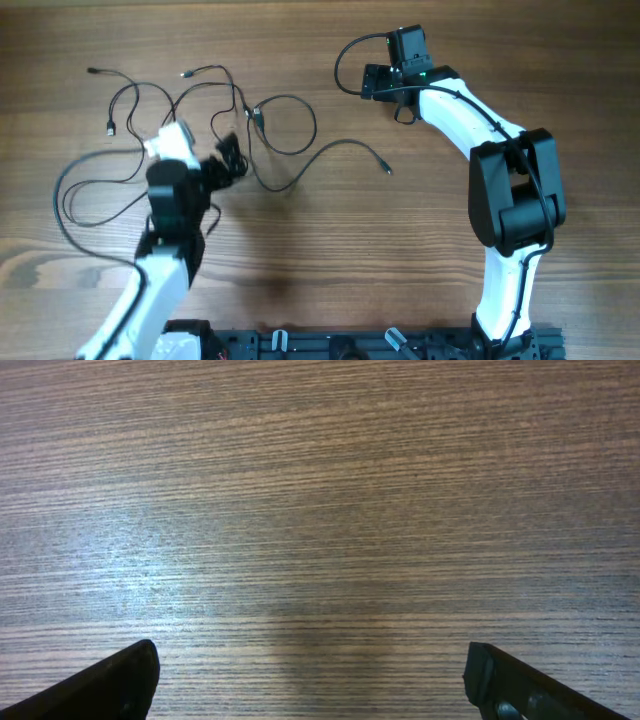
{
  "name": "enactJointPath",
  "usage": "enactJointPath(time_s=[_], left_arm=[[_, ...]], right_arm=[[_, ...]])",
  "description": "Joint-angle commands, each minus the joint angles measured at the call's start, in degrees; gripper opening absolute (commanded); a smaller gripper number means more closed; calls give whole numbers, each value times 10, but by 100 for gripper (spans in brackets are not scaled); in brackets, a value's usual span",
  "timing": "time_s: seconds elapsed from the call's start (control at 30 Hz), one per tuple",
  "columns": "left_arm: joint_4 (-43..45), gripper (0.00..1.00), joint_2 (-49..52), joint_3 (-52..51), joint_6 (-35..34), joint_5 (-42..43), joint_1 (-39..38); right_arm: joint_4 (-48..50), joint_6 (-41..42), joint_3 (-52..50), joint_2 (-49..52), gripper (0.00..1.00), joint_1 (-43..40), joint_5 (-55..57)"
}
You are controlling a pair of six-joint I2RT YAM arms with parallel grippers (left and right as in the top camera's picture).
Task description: Untangle cables
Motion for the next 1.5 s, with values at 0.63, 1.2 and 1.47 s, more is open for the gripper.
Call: enactJointPath(time_s=[0.63,1.2,1.47], left_arm=[[-244,100,-537,-197,132,20,2],[-245,100,-659,-197,163,5,3],[-243,100,-659,-197,163,5,3]], right_arm=[[2,-9,-1,12,100,0,8],[1,-8,-1,12,100,0,8],[1,-9,-1,12,100,0,8]])
